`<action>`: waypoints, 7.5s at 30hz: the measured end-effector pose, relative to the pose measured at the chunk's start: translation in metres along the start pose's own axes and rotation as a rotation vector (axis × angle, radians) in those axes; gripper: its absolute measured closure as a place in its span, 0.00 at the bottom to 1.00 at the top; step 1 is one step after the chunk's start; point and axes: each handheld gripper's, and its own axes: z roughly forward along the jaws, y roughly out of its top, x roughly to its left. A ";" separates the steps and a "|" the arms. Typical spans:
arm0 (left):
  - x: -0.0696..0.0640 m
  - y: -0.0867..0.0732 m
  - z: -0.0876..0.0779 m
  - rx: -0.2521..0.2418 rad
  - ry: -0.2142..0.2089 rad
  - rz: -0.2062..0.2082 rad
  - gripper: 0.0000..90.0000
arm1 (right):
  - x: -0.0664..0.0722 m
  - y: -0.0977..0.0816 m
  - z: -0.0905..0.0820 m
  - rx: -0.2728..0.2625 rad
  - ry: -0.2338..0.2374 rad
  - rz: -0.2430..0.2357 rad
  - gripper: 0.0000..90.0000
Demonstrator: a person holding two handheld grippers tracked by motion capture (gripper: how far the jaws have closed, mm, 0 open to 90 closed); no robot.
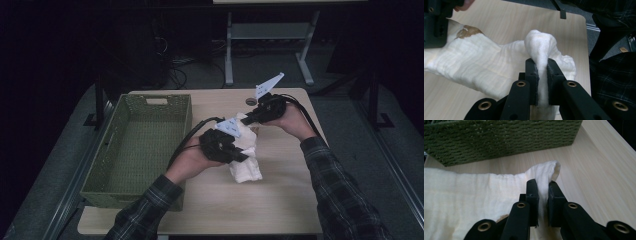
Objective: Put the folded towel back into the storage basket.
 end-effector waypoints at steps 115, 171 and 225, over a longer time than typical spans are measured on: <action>0.043 -0.141 -0.122 -0.117 0.190 -0.223 0.37 | -0.008 0.157 0.160 -0.052 -0.049 -0.073 0.48; 0.000 -0.040 0.033 -0.042 0.251 -0.194 0.22 | -0.001 -0.017 0.008 -0.124 -0.192 0.066 0.20; -0.012 -0.101 0.117 0.031 0.250 -0.184 0.17 | 0.035 -0.160 0.007 -0.022 -0.264 0.279 0.05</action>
